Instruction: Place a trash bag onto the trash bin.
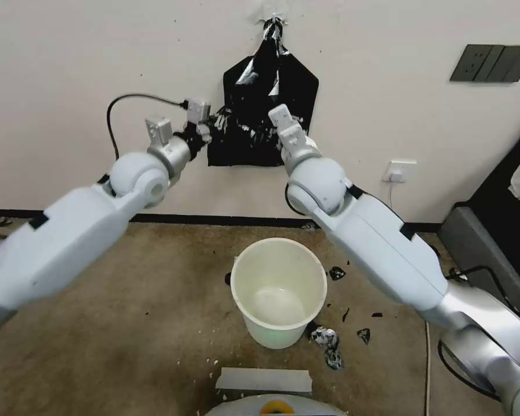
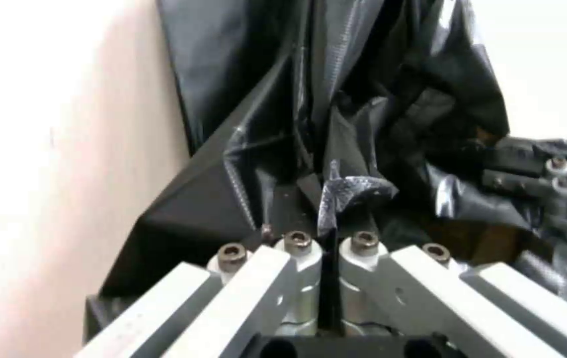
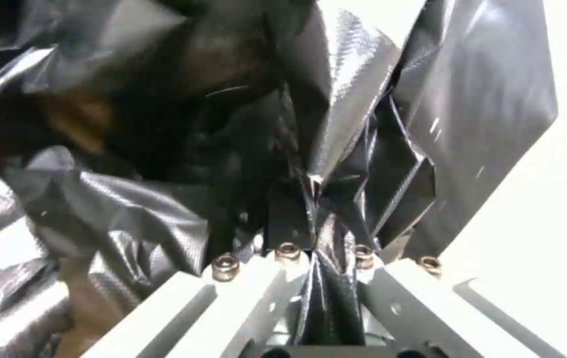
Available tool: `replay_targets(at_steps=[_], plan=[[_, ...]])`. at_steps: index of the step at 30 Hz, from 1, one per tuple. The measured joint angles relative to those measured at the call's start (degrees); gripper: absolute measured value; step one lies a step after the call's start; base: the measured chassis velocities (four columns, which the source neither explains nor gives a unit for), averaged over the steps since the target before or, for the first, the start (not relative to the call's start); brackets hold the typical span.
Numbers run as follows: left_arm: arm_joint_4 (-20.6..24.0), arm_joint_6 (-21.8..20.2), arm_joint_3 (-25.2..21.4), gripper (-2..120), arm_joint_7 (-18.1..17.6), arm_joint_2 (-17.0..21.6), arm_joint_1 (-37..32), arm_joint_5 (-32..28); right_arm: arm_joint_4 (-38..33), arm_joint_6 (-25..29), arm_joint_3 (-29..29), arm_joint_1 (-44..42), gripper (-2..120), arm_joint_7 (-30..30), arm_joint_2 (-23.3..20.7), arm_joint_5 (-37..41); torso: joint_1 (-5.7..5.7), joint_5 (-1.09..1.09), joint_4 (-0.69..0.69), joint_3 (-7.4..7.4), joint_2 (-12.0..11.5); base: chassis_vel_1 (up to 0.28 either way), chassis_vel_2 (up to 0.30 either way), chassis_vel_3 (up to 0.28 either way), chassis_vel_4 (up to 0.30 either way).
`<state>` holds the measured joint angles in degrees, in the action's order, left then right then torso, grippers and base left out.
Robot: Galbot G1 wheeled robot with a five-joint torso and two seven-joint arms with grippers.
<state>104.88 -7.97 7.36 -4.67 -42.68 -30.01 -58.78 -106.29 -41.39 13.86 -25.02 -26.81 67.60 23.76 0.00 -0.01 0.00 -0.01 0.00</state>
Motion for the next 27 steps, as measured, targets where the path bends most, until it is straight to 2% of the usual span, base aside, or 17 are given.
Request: replay_targets(at_steps=[1,2,5,6,8,9,10,12,14,15,17,18,20,22,24,25,27], plan=[[1.39,-0.12,-2.55,0,0.01,-0.40,-3.46,0.55,-1.20,0.00,-0.30,-1.25,0,0.18,-0.54,0.18,0.00,0.00,0.00,0.00,0.00,0.000,0.000,0.000,0.000],[1.39,-0.12,-2.55,0,0.01,-0.40,-3.46,0.55,-1.20,0.00,-0.30,-1.25,0,0.18,-0.54,0.18,0.00,0.00,0.00,0.00,0.00,0.000,0.000,0.000,0.000],[4.54,-0.28,-8.58,0,-0.10,-1.24,-9.63,1.20,-4.47,0.00,-1.50,-3.57,0,0.90,-1.98,0.30,0.00,0.02,0.00,0.00,0.00,0.000,0.000,0.000,0.000],[4.54,-0.28,-8.58,0,-0.10,-1.24,-9.63,1.20,-4.47,0.00,-1.50,-3.57,0,0.90,-1.98,0.30,0.00,0.02,0.00,0.00,0.00,0.000,0.000,0.000,0.000],[7.30,-0.28,-11.46,0,-0.55,-1.43,-12.20,1.06,-7.39,0.00,-2.78,-4.83,0,1.70,-3.20,0.62,0.00,0.01,0.00,0.00,0.00,0.000,0.000,0.000,0.000],[9.79,-0.28,-12.96,0,-1.46,-1.50,-13.65,-0.22,-9.34,0.00,-3.79,-5.70,0,2.40,-4.00,0.98,0.00,0.02,0.00,0.00,0.00,0.000,0.000,0.000,0.000],[9.79,-0.28,-12.96,0,-1.46,-1.50,-13.65,-0.22,-9.34,0.00,-3.79,-5.70,0,2.40,-4.00,0.98,0.00,0.02,0.00,0.00,0.00,0.000,0.000,0.000,0.000],[12.62,-0.37,-14.17,0,-2.92,-1.74,-14.89,-2.64,-11.83,0.00,-5.38,-7.01,0,3.45,-4.89,1.53,0.00,0.03,0.01,0.00,0.00,0.000,0.000,0.000,0.000],[16.92,-0.77,-15.35,0,-5.73,-2.29,-16.35,-6.53,-15.80,0.00,-7.99,-9.46,0,4.80,-6.49,2.80,0.00,0.03,-0.01,0.00,0.00,0.000,0.000,0.000,0.000],[16.92,-0.77,-15.35,0,-5.73,-2.29,-16.35,-6.53,-15.80,0.00,-7.99,-9.46,0,4.80,-6.49,2.80,0.00,0.03,-0.01,0.00,0.00,0.000,0.000,0.000,0.000],[21.85,-2.11,-16.42,0,-8.97,-2.97,-18.52,-10.25,-20.79,0.00,-11.34,-14.28,0,7.07,-9.61,3.60,0.00,0.02,-0.01,0.00,0.01,0.000,0.000,0.000,0.000],[21.85,-2.11,-16.42,0,-8.97,-2.97,-18.52,-10.25,-20.79,0.00,-11.34,-14.28,0,7.07,-9.61,3.60,0.00,0.02,-0.01,0.00,0.01,0.000,0.000,0.000,0.000],[26.33,-4.09,-18.77,0,-11.30,-3.37,-21.86,-13.28,-24.77,0.00,-14.88,-20.57,0,9.12,-12.73,3.68,0.00,0.04,-0.02,0.00,0.00,0.000,0.000,0.000,0.000],[29.28,-5.94,-22.13,0,-12.07,-3.79,-25.53,-15.45,-27.46,0.02,-18.22,-25.31,0,10.39,-14.65,3.58,0.00,0.02,-0.02,-0.01,0.01,0.000,0.000,0.000,0.000],[30.32,-6.59,-23.43,0,-12.12,-3.90,-27.00,-16.11,-28.42,0.02,-19.46,-27.12,0,10.83,-15.25,3.50,0.00,0.02,-0.01,-0.01,0.01,0.000,0.000,0.000,0.000],[32.44,-7.55,-25.79,0,-12.13,-4.19,-30.06,-16.82,-30.17,0.04,-21.61,-30.54,0,11.54,-16.48,3.21,0.00,0.02,-0.02,-0.01,0.01,0.000,0.000,0.000,0.000],[33.31,-8.08,-26.87,0,-12.09,-4.57,-31.55,-16.90,-30.92,0.04,-22.43,-31.85,0,11.69,-16.94,2.96,0.00,0.03,-0.01,-0.01,0.01,0.000,0.000,0.000,0.000]])
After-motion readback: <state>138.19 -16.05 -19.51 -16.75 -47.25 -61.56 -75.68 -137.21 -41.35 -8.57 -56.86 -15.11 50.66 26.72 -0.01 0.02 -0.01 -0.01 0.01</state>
